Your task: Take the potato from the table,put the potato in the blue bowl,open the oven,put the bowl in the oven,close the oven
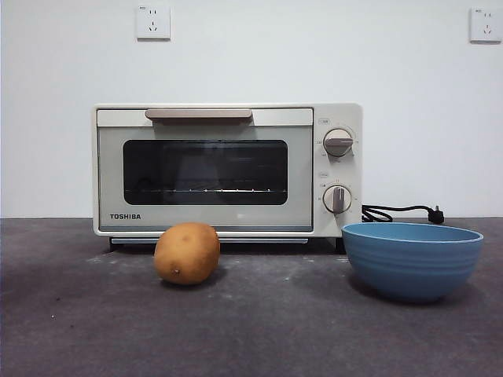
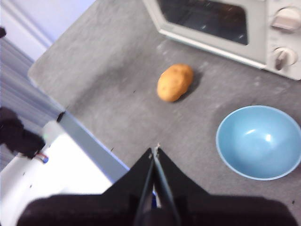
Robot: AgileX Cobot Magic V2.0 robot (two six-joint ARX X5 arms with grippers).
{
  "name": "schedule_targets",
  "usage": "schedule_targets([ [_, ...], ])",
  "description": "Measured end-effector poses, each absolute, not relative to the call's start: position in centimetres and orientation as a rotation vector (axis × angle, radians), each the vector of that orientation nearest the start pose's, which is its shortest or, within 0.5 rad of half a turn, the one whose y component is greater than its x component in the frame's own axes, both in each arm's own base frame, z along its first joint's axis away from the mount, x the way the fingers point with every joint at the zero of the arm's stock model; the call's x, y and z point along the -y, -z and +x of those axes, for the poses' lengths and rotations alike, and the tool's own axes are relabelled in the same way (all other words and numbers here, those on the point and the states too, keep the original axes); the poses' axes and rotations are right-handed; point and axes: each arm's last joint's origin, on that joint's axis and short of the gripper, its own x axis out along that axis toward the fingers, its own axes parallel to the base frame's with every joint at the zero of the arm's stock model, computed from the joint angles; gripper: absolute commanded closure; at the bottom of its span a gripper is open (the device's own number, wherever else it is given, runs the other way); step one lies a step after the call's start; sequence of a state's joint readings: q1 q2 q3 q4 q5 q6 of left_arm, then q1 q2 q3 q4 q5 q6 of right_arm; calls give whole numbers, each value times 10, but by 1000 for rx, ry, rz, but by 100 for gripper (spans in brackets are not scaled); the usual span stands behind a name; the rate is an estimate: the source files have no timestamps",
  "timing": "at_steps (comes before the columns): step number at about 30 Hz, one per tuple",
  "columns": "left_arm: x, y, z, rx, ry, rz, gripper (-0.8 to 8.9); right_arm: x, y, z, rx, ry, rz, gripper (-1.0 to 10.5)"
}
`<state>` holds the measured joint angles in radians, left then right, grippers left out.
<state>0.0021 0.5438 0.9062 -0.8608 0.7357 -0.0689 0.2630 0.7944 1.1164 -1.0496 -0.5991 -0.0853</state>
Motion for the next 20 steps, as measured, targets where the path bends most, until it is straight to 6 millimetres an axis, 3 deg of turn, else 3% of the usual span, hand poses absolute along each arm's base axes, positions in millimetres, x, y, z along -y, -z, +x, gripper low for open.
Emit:
schedule_targets([
  [3,19,-343,79,-491,708,-228,821,-47,-366,109,-696,-862,39,853],
  [9,19,-344,79,-481,712,-215,821,-47,-367,110,-676,-861,38,420],
  [20,19,-344,79,-481,712,-214,821,-50,-366,119,-695,-855,72,406],
])
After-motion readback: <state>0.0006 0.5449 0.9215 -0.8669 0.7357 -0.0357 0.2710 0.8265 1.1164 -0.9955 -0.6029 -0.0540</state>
